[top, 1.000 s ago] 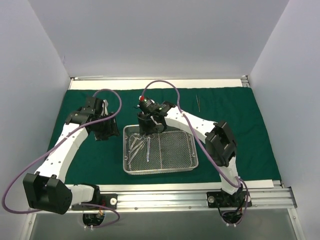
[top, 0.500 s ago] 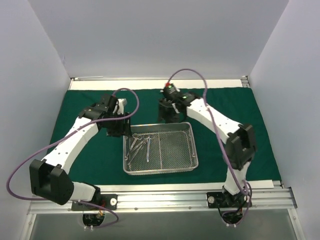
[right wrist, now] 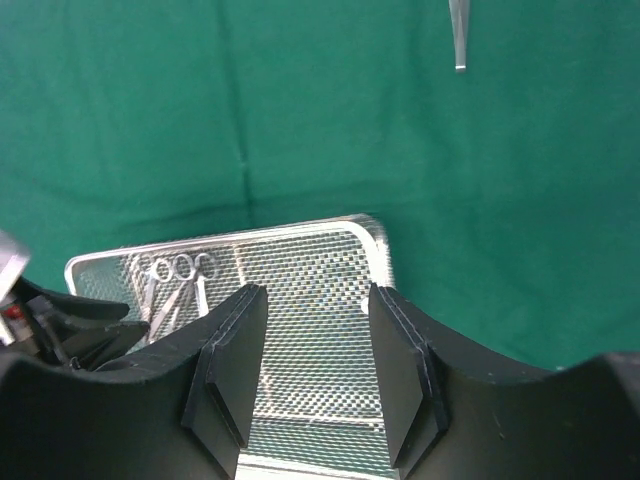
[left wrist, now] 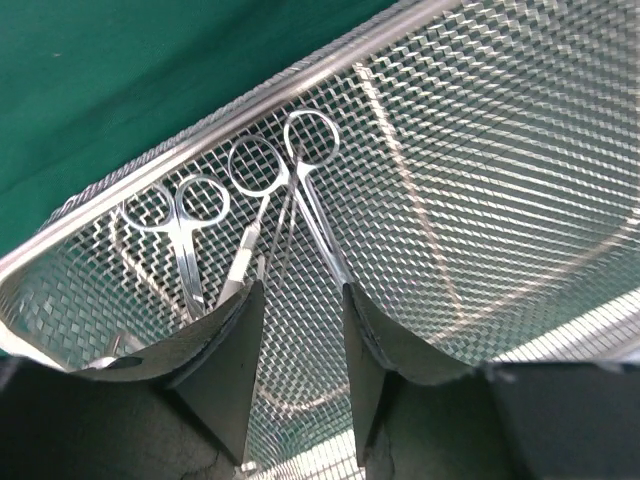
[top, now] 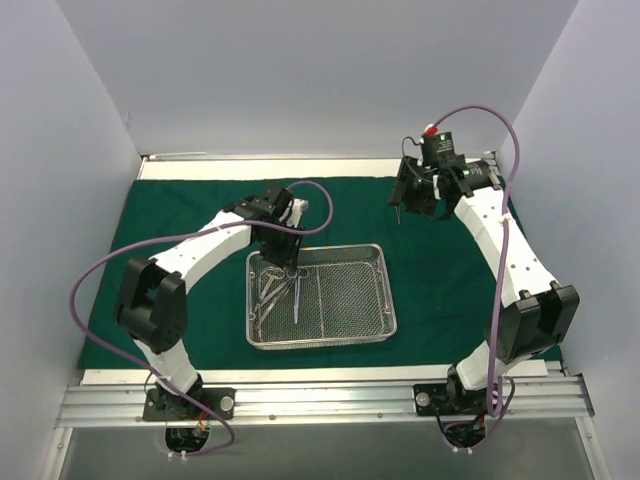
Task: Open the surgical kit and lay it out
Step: Pick up the medical item from the container.
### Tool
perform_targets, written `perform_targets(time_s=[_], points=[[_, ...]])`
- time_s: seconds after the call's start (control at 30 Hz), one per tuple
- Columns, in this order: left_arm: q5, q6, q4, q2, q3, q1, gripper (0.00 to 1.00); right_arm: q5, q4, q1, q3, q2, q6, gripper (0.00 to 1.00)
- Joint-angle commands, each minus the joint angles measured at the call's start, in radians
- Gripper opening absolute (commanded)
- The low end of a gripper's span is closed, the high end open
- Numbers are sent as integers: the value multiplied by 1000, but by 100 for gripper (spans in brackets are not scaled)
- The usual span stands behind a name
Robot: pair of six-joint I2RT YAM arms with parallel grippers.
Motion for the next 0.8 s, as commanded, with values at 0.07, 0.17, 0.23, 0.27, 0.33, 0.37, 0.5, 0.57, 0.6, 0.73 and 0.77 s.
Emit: perform_targets(time_s=[0.07,0.17,0.23,0.27,0.33,0.37,0.5,0.57,0.6,0.73,0.77], points=[[-30,30,44,79,48,-16,46,-58,-49,-44,-18,-56,-66,45],[-30,30,47,113,47,-27,46,-74,-49,-61,-27,-69,-77,45],[-30,30,55,128,44,-39,46,-82,-49,-80,-31,-75,-88,45],[-39,29,64,131,41,-42,46,-91,-51,-86,-35,-75,-92,45],[-45,24,72,139,33,-47,46,-99,-58,-101,-33,-72,-104,45],[-48,18,78,142,27,-47,46,-104,-58,-104,-33,-72,-106,45],[-56,13,96,153,13,-48,45,-119,-61,-124,-33,-72,-120,45],[-59,13,101,160,11,-48,43,-125,-64,-135,-33,-70,-129,45],[-59,15,104,163,7,-48,43,-128,-66,-136,-31,-69,-132,45],[-73,13,115,168,-5,-50,42,-133,-66,-144,-33,-65,-137,45],[-74,13,116,170,-9,-48,42,-134,-66,-146,-36,-67,-138,45]])
